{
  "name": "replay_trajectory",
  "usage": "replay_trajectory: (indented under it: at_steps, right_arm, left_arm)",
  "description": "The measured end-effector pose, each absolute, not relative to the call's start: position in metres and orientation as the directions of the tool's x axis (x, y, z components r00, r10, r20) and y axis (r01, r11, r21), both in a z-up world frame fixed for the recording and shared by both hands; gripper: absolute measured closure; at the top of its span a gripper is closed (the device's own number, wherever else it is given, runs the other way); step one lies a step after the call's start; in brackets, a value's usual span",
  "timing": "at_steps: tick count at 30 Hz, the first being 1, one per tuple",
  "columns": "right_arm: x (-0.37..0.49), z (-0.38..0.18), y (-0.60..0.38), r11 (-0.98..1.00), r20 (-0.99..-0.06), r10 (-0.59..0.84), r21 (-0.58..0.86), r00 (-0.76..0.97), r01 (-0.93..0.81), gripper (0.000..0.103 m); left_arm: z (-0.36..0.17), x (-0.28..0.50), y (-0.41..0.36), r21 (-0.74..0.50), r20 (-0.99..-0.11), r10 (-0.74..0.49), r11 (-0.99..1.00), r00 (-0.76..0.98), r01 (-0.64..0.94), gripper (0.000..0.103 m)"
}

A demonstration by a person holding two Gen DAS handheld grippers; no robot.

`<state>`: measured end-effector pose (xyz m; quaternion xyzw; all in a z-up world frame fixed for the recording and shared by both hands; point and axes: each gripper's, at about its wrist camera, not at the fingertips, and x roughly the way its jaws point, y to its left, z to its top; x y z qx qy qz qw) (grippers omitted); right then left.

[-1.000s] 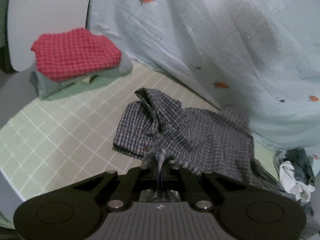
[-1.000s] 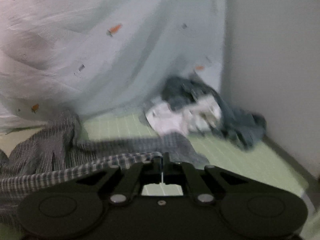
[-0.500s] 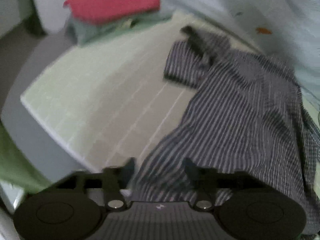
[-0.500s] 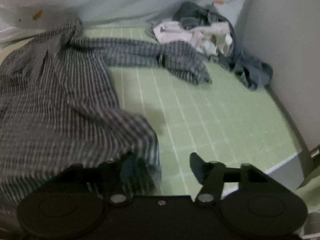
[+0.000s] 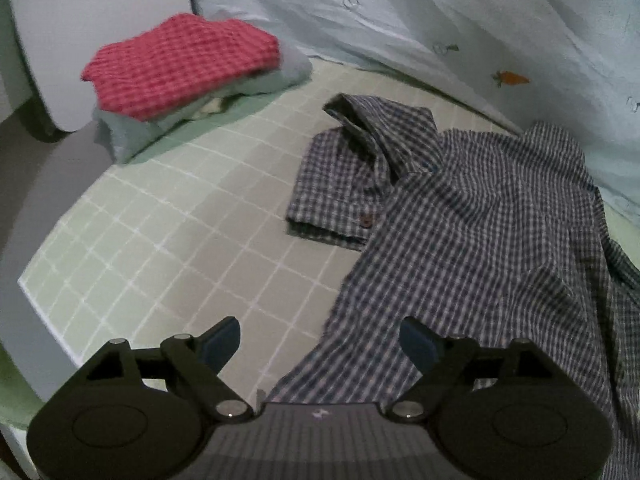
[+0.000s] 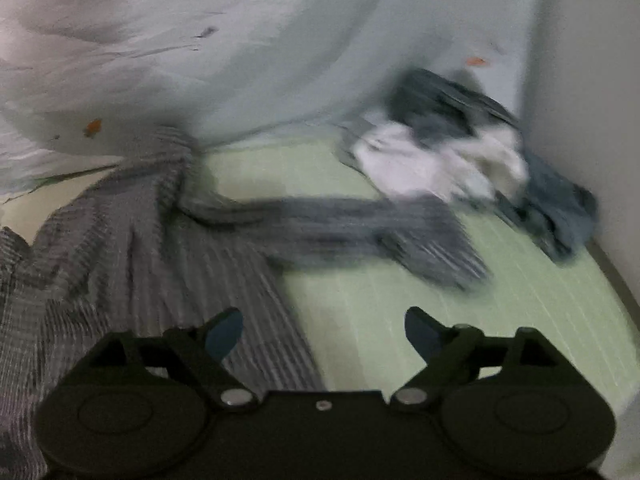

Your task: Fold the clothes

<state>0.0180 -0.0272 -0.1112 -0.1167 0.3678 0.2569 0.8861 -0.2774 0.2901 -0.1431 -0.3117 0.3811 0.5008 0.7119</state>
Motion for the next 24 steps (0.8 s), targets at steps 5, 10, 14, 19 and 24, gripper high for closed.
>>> replay_trajectory:
  at_steps: [5, 10, 14, 19, 24]
  right_arm:
    - [0.08, -0.13, 0.074, 0.719, -0.702, 0.551, 0.126, 0.451, -0.683, 0.008]
    - [0.154, -0.166, 0.196, 0.635, -0.681, 0.629, 0.173, 0.374, -0.753, 0.008]
    - [0.22, -0.21, 0.277, 0.657, -0.751, 0.582, 0.21, 0.311, -0.724, 0.022]
    - [0.259, -0.224, 0.331, 0.568, -0.779, 0.597, 0.242, 0.193, -0.786, 0.094]
    - [0.289, -0.231, 0.37, 0.56, -0.746, 0.622, 0.21, 0.239, -0.802, 0.097]
  left_arm:
    - [-0.154, -0.235, 0.322, -0.072, -0.857, 0.459, 0.343, 0.234, -0.937, 0.015]
    - [-0.18, -0.188, 0.376, -0.09, -0.863, 0.433, 0.375, 0.26, -0.923, 0.015]
    - [-0.206, -0.158, 0.412, -0.072, -0.87, 0.427, 0.385, 0.246, -0.92, 0.015]
    - [-0.227, -0.138, 0.441, -0.057, -0.872, 0.435, 0.363, 0.223, -0.93, 0.014]
    - [-0.237, -0.117, 0.458, 0.019, -0.831, 0.514, 0.405, 0.211, -0.914, 0.008]
